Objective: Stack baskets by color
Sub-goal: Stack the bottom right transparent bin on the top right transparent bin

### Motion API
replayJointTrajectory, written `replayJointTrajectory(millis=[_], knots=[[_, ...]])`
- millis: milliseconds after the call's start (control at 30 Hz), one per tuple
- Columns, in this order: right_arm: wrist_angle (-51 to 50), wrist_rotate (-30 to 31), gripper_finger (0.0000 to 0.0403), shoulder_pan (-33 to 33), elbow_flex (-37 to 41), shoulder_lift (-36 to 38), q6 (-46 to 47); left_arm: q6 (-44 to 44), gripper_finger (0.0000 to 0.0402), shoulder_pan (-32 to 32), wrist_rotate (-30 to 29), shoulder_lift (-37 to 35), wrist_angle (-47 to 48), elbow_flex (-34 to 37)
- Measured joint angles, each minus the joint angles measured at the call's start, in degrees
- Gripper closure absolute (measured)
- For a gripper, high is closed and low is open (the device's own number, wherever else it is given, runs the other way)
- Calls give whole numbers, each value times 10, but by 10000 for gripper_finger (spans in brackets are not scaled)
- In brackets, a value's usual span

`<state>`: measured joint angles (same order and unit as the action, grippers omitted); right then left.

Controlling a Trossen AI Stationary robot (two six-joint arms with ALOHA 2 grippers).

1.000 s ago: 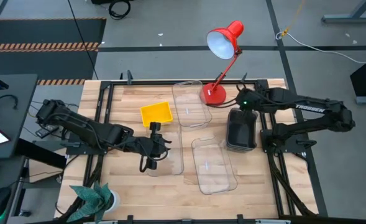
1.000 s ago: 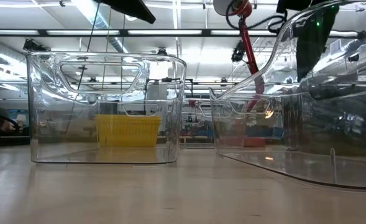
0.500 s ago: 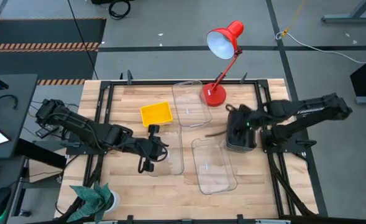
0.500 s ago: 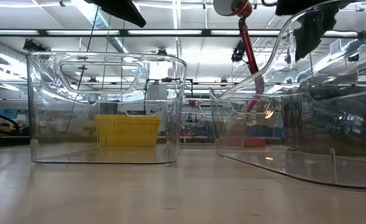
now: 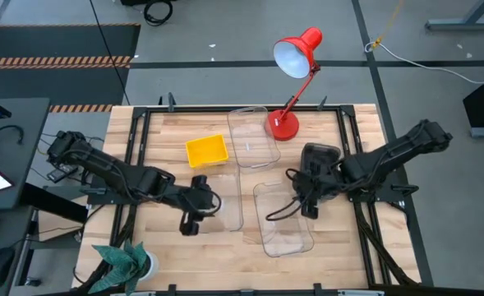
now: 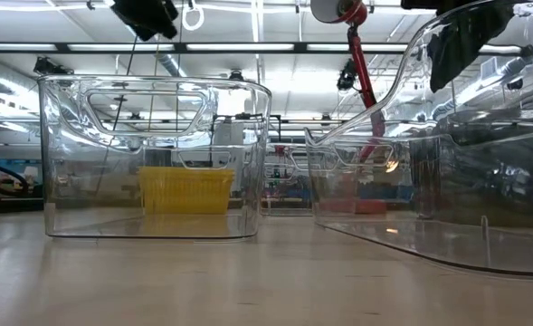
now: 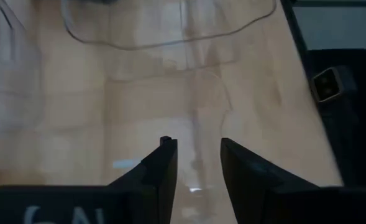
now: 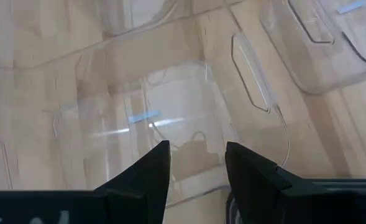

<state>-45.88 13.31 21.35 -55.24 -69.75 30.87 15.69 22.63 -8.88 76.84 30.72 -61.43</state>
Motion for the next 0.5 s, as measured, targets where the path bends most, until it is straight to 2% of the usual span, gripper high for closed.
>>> replayJointTrajectory(millis=[100,267,500], knots=[[23,2,243,17,0,-12,2,47,251,19,-2,0,11,0],[103,-28,243,56,-12,-49,-34,77,221,40,-5,0,26,-11],[72,-29,243,119,-99,-148,-45,77,225,43,-16,0,29,-37]])
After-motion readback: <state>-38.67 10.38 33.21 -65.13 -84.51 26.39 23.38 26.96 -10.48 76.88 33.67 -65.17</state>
